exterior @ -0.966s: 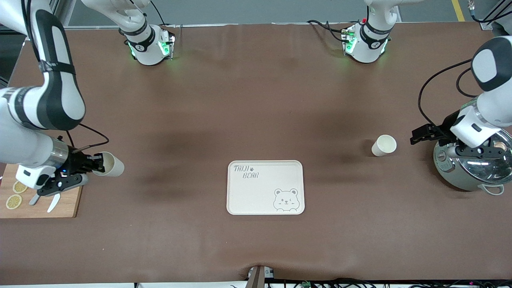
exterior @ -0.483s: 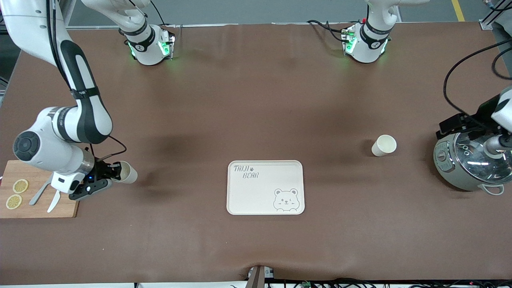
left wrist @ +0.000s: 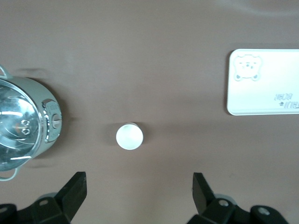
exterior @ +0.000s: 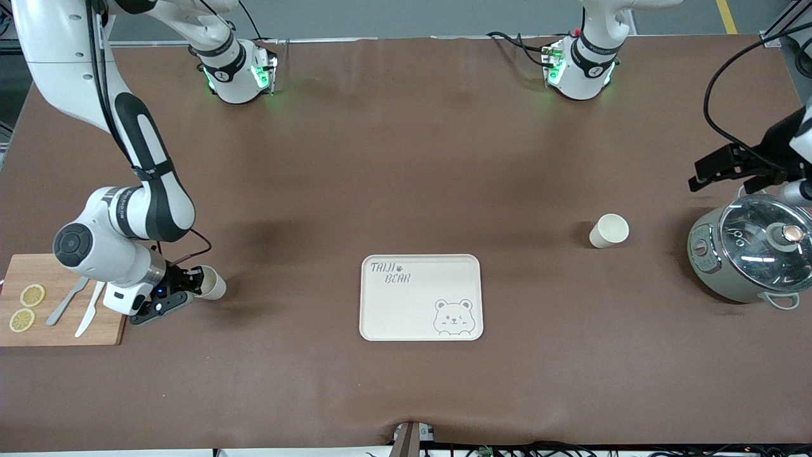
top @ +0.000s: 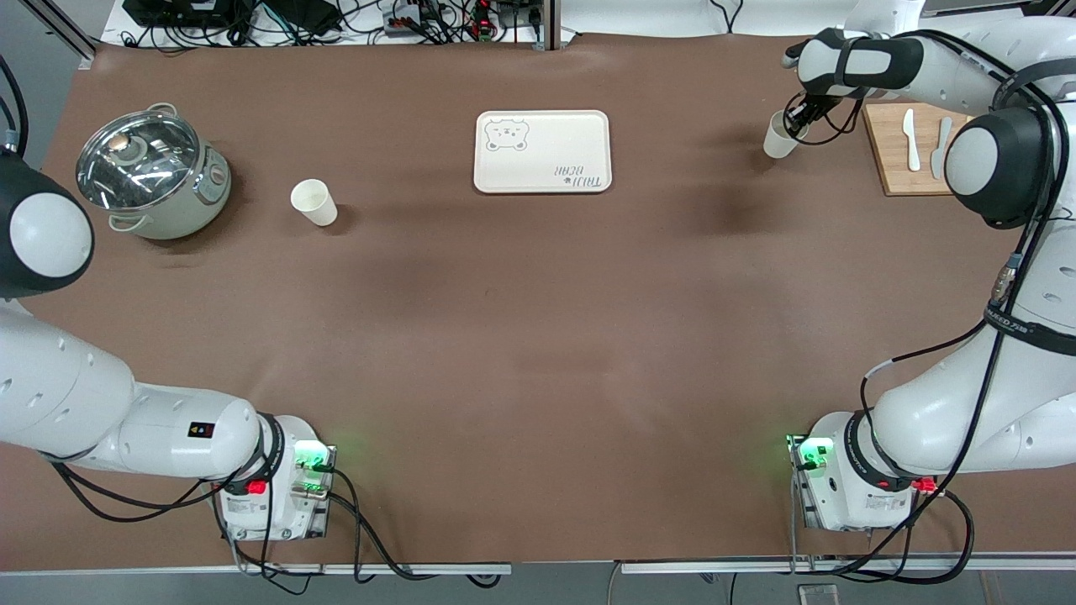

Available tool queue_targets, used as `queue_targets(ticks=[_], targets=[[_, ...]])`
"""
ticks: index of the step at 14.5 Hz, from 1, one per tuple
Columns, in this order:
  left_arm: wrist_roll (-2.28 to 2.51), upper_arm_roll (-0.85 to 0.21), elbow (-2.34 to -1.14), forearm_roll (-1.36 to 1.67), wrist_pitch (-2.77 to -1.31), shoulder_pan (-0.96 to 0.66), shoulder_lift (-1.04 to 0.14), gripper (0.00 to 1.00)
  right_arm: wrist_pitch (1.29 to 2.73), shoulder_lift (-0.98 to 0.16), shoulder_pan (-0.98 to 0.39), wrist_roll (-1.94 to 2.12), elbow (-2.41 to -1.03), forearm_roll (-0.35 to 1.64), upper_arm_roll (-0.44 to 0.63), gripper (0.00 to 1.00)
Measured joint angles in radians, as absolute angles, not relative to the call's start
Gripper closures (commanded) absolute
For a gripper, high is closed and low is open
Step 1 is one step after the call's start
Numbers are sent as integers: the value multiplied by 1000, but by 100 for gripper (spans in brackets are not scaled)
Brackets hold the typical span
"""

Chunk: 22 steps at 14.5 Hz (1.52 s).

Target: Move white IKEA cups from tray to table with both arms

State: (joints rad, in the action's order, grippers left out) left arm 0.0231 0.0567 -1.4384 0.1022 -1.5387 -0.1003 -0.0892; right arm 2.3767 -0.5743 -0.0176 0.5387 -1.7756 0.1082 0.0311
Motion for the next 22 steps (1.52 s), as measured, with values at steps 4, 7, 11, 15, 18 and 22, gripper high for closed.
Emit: queue_targets(ticks=[4, 7, 11, 15, 18, 22], targets=[[27, 44, -1438, 95, -1530, -106, -68, 0, 2399, -590, -17, 542, -1776, 108, 31, 100], [23, 42, -1438, 85, -1527, -106, -61, 0, 2405, -591, -17, 543, -1776, 108, 31, 100], [23, 33, -1438, 84, -1511, -106, -45, 0, 2423, -604, -17, 548, -1776, 108, 31, 100], [-4, 30, -1438, 52, -1512, -106, -44, 0, 2427, -610, -17, 551, -1776, 108, 31, 34], [-50, 30, -1438, 27, -1522, -104, -44, 0, 2431, -610, -18, 553, -1775, 108, 31, 0], [-95, 30, -1438, 3, -1522, -103, -44, 0, 2431, -610, -18, 554, -1767, 108, 30, 0]])
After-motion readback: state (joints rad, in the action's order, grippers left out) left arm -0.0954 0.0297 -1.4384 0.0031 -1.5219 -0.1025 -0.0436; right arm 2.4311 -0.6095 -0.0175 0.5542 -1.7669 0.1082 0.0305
